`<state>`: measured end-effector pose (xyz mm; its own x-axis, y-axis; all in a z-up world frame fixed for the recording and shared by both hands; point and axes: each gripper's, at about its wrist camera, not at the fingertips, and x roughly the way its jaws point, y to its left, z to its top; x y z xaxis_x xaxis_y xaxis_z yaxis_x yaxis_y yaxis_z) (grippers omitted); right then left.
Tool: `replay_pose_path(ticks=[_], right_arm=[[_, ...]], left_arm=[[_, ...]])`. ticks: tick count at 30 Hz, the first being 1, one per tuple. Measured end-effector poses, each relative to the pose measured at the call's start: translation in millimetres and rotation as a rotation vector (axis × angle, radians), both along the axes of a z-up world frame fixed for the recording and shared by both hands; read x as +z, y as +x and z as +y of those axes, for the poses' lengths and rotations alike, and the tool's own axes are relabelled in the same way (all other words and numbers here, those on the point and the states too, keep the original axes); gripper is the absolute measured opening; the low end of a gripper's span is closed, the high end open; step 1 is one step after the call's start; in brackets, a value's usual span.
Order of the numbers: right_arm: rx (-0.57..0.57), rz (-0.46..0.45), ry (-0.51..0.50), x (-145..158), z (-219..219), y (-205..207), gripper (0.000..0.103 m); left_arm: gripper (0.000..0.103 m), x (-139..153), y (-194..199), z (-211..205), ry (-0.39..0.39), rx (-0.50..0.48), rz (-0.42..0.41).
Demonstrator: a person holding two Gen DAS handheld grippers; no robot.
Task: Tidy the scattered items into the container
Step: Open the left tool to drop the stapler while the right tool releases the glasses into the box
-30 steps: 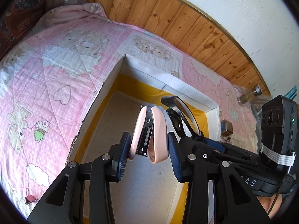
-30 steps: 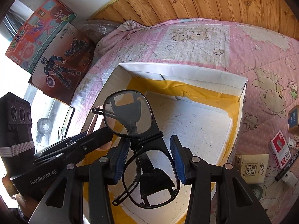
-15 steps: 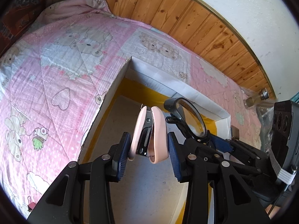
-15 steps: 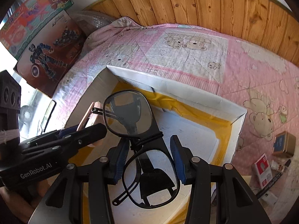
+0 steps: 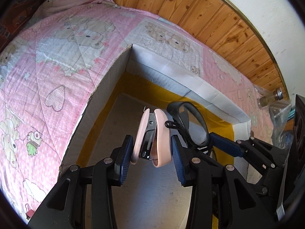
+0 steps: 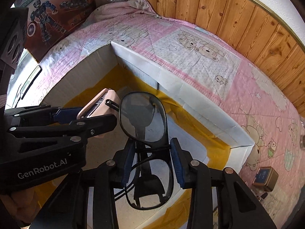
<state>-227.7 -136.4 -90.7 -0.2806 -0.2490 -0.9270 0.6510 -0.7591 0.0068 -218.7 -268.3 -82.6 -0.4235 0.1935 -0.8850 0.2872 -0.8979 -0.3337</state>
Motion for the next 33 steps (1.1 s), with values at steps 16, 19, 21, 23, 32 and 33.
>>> replay_pose_path(ticks=[16,19,21,23,32,33], right_arm=[[-0.013,-0.108,0.031,-15,1,-17,0.034],[-0.021,-0.112,0.043,-17,1,-19,0.034],[-0.026,-0.115,0.044,-18,1,-18,0.035],[-0.03,-0.119,0.039,-17,1,-18,0.035],[-0.042,-0.092,0.017,-1,7,-8,0.048],[-0.042,-0.089,0.013,2,8,-6,0.048]], left_arm=[[0.044,-24,-18,4,-0.02,-0.014,-0.055],[0.046,-28,-19,6,-0.035,-0.018,-0.066],[0.045,-31,-18,6,-0.048,-0.015,-0.073],[0.046,-32,-17,7,-0.054,-0.02,-0.07],[0.046,-21,-3,8,-0.055,-0.025,-0.061],[0.046,-18,-1,7,-0.054,-0.023,-0.057]])
